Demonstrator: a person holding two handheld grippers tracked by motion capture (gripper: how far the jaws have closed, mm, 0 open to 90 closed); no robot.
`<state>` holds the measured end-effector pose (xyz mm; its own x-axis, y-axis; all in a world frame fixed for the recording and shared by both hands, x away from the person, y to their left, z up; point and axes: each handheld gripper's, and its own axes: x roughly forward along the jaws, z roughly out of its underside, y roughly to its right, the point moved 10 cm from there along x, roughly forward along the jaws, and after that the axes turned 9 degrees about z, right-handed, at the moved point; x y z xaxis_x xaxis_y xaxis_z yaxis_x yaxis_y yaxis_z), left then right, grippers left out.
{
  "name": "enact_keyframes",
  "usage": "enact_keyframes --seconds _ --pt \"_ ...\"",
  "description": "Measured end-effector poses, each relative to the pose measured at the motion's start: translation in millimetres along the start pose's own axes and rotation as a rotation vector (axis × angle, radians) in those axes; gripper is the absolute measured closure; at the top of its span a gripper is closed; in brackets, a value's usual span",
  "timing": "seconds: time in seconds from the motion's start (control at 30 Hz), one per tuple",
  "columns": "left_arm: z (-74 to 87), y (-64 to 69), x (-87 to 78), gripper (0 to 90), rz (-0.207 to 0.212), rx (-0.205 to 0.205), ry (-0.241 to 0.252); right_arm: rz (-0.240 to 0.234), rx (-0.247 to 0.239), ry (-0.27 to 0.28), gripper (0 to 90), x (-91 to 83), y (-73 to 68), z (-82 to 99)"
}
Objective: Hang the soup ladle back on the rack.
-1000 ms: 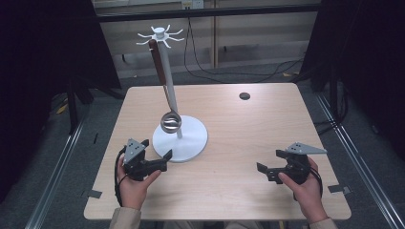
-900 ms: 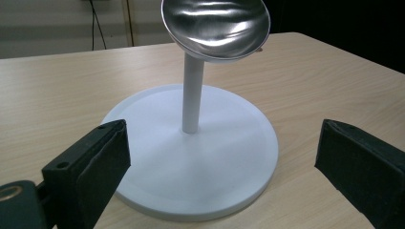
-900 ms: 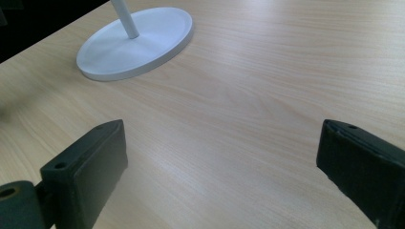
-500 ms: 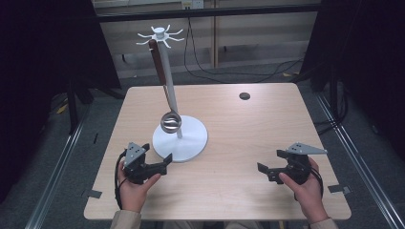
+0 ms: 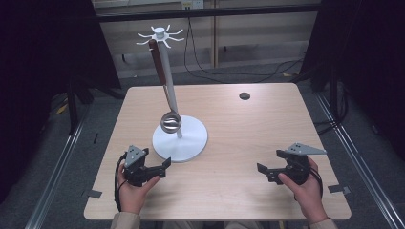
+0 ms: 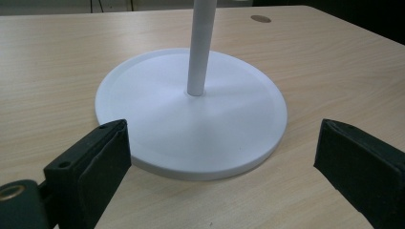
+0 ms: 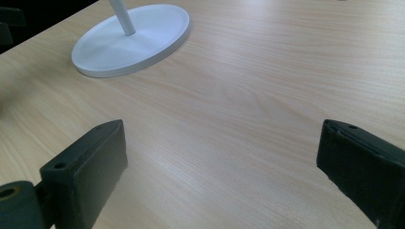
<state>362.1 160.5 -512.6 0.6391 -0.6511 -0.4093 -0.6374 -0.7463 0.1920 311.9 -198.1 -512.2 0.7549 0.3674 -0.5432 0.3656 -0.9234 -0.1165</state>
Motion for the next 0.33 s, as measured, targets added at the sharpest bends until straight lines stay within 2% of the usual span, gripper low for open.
enact_keyframes --seconds 0.03,0.33 --pt "0.3 0.4 0.3 5.0 0.011 -0.002 -0.003 0.0 -0.002 0.0 2.6 0.4 0.1 0.4" --pt "3.0 0.3 1.3 5.1 0.016 -0.019 -0.017 0.0 -0.008 -0.004 2.6 1.3 -1.4 1.3"
